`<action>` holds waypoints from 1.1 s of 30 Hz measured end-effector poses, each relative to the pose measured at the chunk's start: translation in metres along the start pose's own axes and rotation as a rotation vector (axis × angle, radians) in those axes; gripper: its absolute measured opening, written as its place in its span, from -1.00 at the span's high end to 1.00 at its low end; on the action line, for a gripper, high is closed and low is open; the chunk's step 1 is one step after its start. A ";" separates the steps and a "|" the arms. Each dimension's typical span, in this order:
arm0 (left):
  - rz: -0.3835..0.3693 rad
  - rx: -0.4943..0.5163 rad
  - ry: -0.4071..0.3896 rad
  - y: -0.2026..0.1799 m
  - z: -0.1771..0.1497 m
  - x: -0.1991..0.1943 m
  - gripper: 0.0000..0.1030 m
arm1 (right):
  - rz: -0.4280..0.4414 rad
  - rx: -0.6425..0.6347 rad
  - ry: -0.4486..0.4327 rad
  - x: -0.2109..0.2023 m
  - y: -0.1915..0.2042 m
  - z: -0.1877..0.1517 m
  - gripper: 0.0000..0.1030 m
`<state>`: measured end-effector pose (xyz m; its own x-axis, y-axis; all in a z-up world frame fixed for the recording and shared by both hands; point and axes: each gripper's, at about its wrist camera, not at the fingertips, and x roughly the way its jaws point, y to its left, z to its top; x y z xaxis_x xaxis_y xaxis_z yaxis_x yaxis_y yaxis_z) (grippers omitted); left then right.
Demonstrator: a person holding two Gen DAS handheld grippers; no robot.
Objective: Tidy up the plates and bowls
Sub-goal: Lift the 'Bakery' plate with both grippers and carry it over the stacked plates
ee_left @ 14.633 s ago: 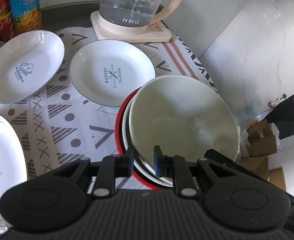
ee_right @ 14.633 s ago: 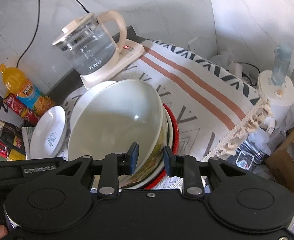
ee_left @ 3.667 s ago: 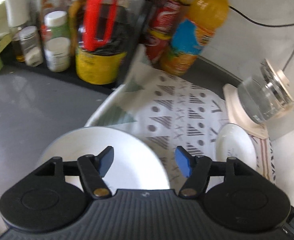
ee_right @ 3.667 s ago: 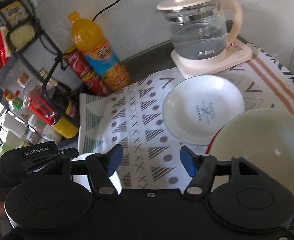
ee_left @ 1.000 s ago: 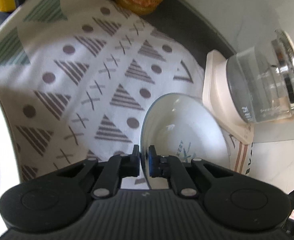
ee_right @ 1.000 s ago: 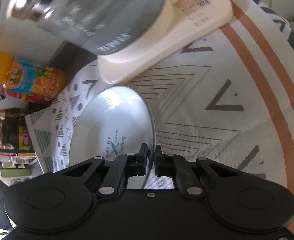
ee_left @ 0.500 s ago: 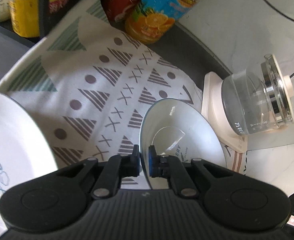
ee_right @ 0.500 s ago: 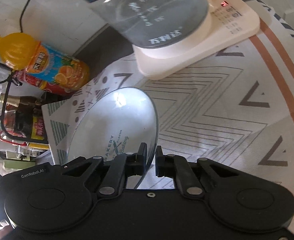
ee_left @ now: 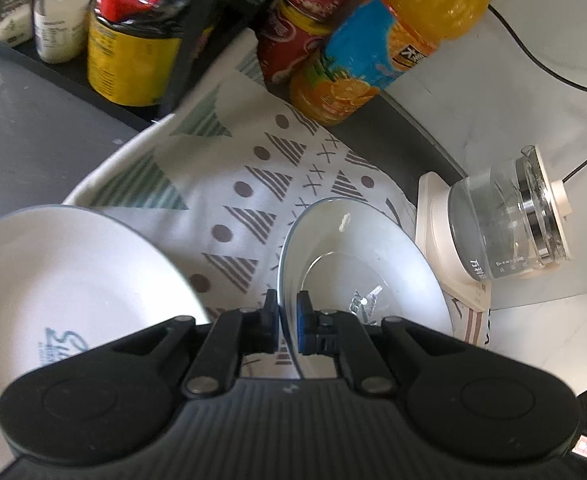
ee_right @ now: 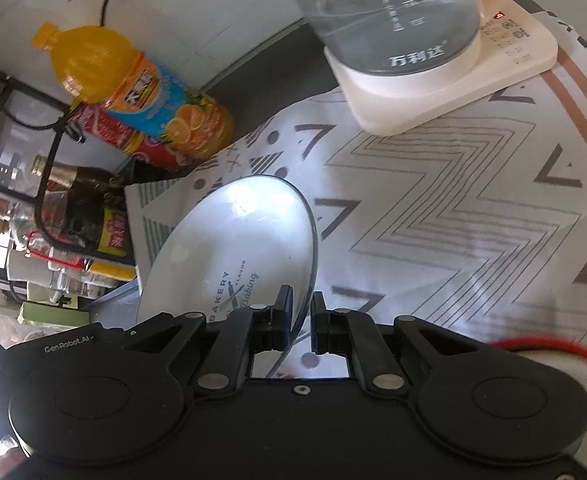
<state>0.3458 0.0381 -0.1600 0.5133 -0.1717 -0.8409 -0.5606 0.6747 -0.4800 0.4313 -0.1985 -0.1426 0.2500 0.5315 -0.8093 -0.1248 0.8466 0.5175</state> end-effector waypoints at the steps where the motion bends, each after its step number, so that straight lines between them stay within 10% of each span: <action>1: 0.001 0.004 -0.001 0.002 0.000 -0.003 0.89 | -0.001 -0.003 -0.002 -0.001 0.003 -0.003 0.82; 33: 0.010 0.027 0.023 0.106 -0.034 -0.063 0.87 | -0.017 -0.044 -0.016 0.003 0.064 -0.114 0.80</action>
<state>0.2324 0.0957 -0.1665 0.4928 -0.1811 -0.8511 -0.5477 0.6955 -0.4651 0.3145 -0.1397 -0.1432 0.2675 0.5168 -0.8133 -0.1624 0.8561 0.4906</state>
